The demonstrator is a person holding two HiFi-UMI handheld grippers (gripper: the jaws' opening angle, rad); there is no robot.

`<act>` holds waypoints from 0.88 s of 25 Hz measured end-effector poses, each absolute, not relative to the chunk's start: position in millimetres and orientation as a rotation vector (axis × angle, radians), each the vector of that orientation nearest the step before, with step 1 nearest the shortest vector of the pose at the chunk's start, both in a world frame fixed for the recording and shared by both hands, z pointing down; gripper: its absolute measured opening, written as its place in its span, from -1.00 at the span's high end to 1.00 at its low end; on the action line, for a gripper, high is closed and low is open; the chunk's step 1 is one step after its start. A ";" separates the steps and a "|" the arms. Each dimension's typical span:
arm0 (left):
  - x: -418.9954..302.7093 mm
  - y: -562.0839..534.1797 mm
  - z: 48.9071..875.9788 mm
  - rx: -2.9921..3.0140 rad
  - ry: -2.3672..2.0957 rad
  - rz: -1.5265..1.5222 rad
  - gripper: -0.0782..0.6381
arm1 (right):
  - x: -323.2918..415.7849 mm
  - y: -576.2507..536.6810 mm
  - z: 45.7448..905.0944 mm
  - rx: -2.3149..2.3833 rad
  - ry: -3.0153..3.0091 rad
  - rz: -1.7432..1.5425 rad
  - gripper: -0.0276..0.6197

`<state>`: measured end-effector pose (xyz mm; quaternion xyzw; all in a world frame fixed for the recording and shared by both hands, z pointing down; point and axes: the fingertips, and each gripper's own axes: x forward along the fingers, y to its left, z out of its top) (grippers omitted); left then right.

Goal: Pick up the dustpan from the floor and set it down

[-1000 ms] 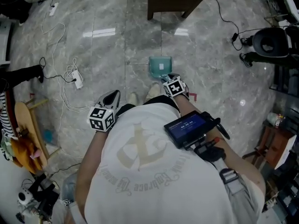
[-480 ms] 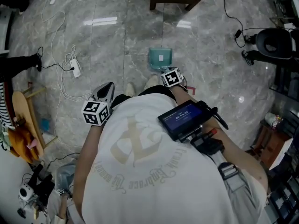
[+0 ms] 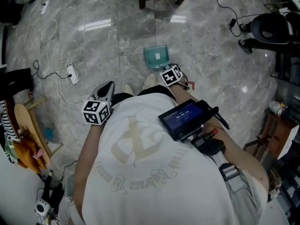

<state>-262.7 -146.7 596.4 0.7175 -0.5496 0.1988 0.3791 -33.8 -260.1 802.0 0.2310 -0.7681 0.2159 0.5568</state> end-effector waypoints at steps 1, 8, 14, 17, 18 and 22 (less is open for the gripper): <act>-262.2 -148.9 597.4 1.843 -1.394 0.509 0.75 | -33.2 -259.2 801.5 0.542 -1.819 0.502 0.62; -258.4 -175.0 604.3 1.905 -1.336 0.519 0.75 | -29.8 -267.6 796.4 0.567 -1.852 0.501 0.63; -250.9 -199.3 604.2 1.985 -1.278 0.523 0.75 | -24.7 -269.6 785.3 0.610 -1.873 0.548 0.63; -246.6 -216.3 600.8 2.028 -1.242 0.516 0.75 | -21.0 -272.0 776.7 0.636 -1.879 0.558 0.63; -246.0 -221.0 599.5 2.043 -1.229 0.516 0.75 | -20.4 -272.4 773.7 0.644 -1.879 0.557 0.63; -249.2 -219.7 591.7 2.088 -1.195 0.499 0.75 | -16.8 -257.0 756.5 0.689 -1.872 0.570 0.63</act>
